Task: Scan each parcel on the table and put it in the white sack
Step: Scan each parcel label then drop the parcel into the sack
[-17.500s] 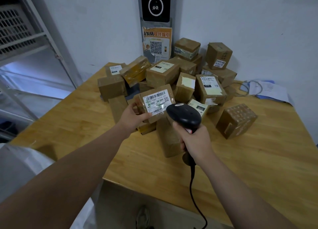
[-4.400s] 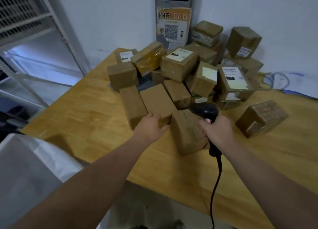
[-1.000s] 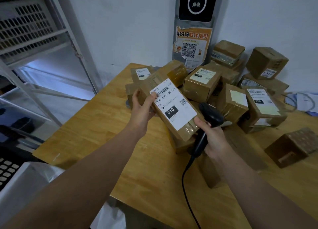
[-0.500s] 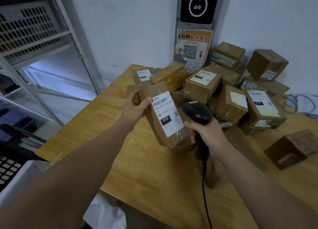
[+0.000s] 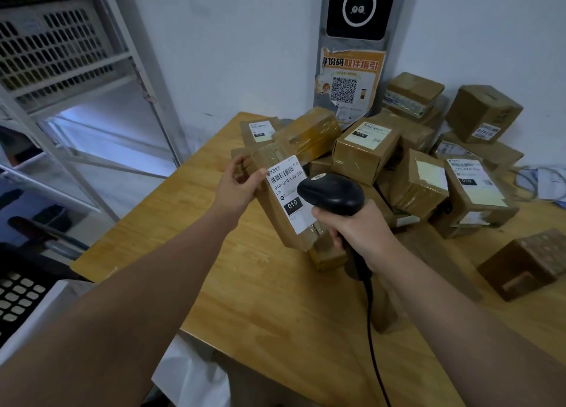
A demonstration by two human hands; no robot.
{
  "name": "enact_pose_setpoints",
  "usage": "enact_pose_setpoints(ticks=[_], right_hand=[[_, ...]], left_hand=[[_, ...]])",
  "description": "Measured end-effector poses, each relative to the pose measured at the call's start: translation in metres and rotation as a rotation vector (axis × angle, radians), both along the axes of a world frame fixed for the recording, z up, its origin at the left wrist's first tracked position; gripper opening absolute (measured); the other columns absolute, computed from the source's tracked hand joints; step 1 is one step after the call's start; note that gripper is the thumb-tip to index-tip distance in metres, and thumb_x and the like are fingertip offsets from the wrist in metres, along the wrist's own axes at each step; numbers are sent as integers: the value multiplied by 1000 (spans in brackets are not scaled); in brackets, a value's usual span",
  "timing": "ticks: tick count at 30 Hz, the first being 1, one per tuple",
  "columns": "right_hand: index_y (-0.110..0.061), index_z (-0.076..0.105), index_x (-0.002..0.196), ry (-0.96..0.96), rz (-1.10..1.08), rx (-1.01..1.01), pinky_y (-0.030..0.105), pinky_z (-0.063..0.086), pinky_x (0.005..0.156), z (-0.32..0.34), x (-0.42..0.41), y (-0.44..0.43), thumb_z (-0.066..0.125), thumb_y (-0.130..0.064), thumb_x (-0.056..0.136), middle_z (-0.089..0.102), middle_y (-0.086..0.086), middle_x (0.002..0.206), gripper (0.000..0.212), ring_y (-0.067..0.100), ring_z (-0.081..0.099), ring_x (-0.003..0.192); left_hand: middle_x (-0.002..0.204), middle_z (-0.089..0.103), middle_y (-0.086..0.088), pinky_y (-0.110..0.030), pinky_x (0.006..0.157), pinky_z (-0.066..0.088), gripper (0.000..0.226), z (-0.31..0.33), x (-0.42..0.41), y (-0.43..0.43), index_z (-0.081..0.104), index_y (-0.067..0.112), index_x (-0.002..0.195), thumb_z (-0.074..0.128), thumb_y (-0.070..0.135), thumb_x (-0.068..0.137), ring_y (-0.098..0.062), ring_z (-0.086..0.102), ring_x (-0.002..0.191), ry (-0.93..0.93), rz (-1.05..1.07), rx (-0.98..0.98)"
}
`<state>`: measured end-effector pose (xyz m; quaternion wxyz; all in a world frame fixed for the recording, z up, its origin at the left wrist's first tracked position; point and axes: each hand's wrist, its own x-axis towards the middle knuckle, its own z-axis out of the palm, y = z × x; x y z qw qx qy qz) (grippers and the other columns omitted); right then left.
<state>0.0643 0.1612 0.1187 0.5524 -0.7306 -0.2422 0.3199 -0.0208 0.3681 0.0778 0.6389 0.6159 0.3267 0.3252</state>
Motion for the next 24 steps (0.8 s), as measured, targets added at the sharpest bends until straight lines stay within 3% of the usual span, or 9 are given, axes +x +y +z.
enact_pose_setpoints(ticks=[7,14,19,24], right_hand=[[-9,55,60,-61,-21,-86,18,43,42,0,0,4,66,-5,80,50,-1,43,24,8,45,36],[-9,57,63,-61,-30,-104,16,43,41,0,1,5,66,-6,81,51,0,46,21,7,45,37],[-10,56,61,-68,-40,-84,18,43,43,-2,1,3,66,-6,81,51,-1,45,23,7,45,37],[-9,63,71,-45,-9,-23,21,43,44,-5,2,-2,70,-8,81,56,1,51,12,11,49,42]], left_hand=[[119,63,-8,-15,62,54,52,-1,-1,2,46,24,136,69,23,88,-19,65,105,-7,0,-7],[120,62,-9,-14,61,53,44,1,-1,2,48,27,129,67,21,90,-19,64,104,-12,-2,-3],[123,61,-10,-15,61,54,48,-1,-1,0,46,26,132,67,23,89,-21,63,108,3,3,14],[121,60,-9,-15,63,54,53,0,-4,-8,45,27,133,70,26,87,-19,63,105,11,41,19]])
